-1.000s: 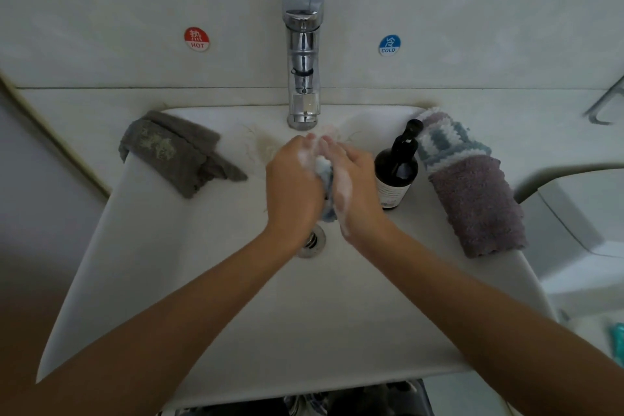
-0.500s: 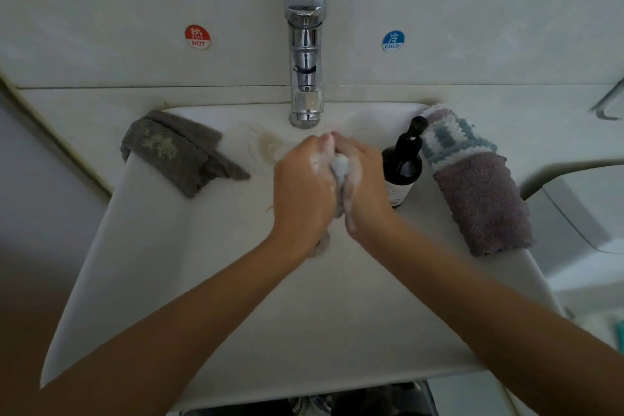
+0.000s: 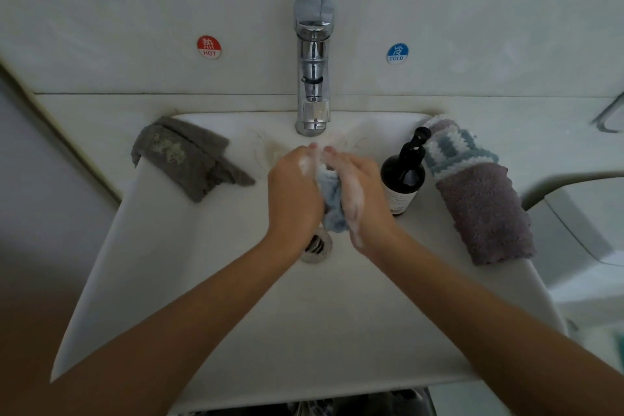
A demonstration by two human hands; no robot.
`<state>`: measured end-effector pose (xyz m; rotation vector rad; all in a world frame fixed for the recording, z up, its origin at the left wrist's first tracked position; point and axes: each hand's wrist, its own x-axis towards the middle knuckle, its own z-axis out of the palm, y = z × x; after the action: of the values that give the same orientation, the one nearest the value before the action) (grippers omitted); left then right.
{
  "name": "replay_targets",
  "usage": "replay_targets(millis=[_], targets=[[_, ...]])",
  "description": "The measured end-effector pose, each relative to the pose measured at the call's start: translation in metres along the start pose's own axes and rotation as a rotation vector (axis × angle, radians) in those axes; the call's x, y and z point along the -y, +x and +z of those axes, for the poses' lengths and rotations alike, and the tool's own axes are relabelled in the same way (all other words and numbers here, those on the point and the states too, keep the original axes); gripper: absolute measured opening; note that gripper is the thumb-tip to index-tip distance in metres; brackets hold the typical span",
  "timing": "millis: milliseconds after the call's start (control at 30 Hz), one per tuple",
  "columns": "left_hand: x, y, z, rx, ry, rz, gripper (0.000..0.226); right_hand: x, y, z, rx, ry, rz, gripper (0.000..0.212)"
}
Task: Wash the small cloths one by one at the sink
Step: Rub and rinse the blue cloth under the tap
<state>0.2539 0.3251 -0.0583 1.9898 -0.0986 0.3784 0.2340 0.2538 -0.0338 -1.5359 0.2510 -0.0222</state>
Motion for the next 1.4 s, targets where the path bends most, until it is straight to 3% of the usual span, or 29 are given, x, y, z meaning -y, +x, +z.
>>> replay_targets(millis=[100, 167, 233, 333, 467, 667, 867, 1000, 1133, 1200, 1267, 1400], targets=[[-0.013, -0.025, 0.006, 0.037, -0.088, 0.04, 0.031, 0.006, 0.005, -0.009, -0.091, 0.173, -0.021, 0.043], [-0.01, -0.021, 0.008, 0.087, -0.054, 0.041, 0.024, 0.005, 0.004, -0.009, -0.123, 0.117, -0.013, 0.042], [-0.002, -0.003, 0.002, 0.104, 0.048, 0.008, 0.028, 0.003, -0.007, -0.003, -0.118, -0.012, -0.04, 0.04], [0.007, 0.001, -0.002, 0.102, 0.071, -0.004, 0.036, -0.003, -0.011, 0.003, -0.103, -0.016, -0.118, 0.04], [-0.008, -0.029, 0.001, 0.073, -0.001, 0.02, 0.031, -0.006, 0.011, -0.005, -0.143, 0.115, -0.028, 0.036], [0.012, -0.005, -0.009, 0.075, -0.126, -0.095, 0.036, -0.02, -0.007, 0.012, -0.081, -0.018, -0.097, 0.043], [0.006, -0.012, 0.008, 0.105, 0.012, -0.098, 0.038, -0.008, 0.003, -0.002, -0.127, 0.147, 0.132, 0.032], [0.014, 0.005, 0.003, 0.05, 0.057, -0.037, 0.042, -0.013, -0.009, 0.008, -0.148, -0.034, 0.015, 0.041], [0.006, -0.019, 0.012, 0.142, -0.049, -0.148, 0.023, -0.009, 0.011, -0.002, -0.124, 0.187, 0.149, 0.03], [-0.002, -0.015, 0.006, 0.094, -0.088, -0.129, 0.027, -0.012, 0.008, -0.001, -0.109, 0.075, 0.141, 0.03], [-0.001, 0.001, -0.003, 0.045, 0.019, -0.062, 0.037, -0.013, -0.003, 0.006, -0.103, -0.049, 0.101, 0.033], [0.002, -0.012, -0.007, 0.081, -0.003, -0.083, 0.031, -0.01, 0.003, 0.002, -0.052, -0.029, 0.045, 0.034]])
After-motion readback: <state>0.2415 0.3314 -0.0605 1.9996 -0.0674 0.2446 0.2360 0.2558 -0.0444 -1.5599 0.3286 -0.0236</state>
